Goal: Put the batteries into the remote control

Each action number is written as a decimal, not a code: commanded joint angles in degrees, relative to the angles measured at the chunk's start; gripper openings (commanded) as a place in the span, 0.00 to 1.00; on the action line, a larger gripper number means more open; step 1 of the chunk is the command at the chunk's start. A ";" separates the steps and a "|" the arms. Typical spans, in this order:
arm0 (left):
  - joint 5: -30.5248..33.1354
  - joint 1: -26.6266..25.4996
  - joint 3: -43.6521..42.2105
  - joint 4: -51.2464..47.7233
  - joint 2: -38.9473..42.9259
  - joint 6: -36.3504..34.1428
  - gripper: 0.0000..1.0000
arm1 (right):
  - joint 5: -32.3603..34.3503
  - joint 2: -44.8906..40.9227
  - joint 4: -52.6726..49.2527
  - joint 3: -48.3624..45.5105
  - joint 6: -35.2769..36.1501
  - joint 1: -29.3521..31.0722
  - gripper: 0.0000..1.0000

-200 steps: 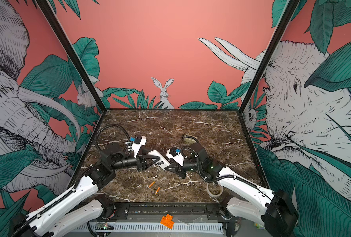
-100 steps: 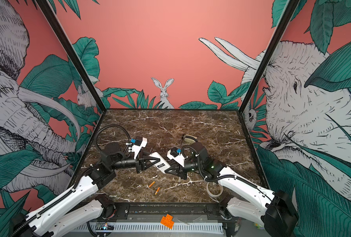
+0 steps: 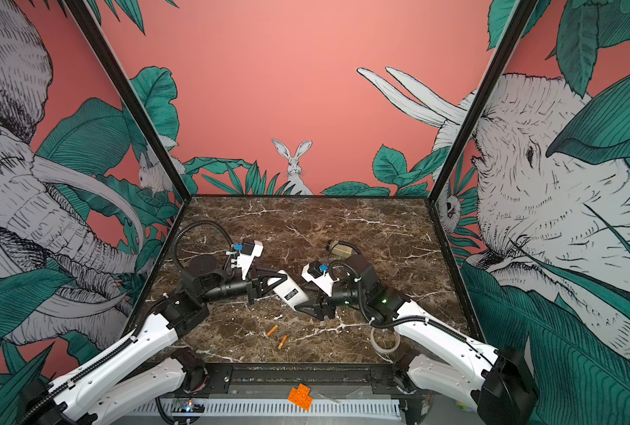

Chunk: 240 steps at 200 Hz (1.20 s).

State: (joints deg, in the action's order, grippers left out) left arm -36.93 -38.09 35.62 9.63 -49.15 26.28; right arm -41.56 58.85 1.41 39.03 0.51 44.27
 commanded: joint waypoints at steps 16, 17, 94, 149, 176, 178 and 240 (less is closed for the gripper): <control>9.01 0.37 2.23 -1.76 -0.74 4.35 0.00 | 8.05 -1.96 -0.03 -0.70 1.99 -0.14 0.70; 9.21 0.38 2.25 -1.83 -0.85 4.41 0.00 | 8.15 -2.02 -0.06 -0.75 2.01 -0.14 0.71; 17.28 1.00 -2.48 6.62 -3.51 16.02 0.00 | 23.96 -0.38 0.13 -1.40 -11.01 -1.66 0.78; 18.80 1.08 -6.42 14.37 -3.05 19.58 0.00 | 17.55 0.39 21.87 -9.54 -31.37 -4.42 0.77; 19.34 1.08 -7.86 17.42 -2.71 21.01 0.00 | 14.22 4.03 29.75 -11.03 -36.75 -5.67 0.77; 19.35 1.08 -7.98 17.61 -2.67 21.07 0.00 | 13.87 4.35 30.22 -11.06 -37.10 -5.68 0.77; 21.57 1.08 -10.63 22.32 -1.97 23.79 0.00 | 10.30 11.31 39.08 -11.69 -41.09 -5.99 0.66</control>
State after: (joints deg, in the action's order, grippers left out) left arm -16.99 -37.39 26.11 26.96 -52.49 48.10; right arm -28.88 68.84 31.77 27.99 -36.95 38.57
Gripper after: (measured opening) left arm 0.184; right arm 0.682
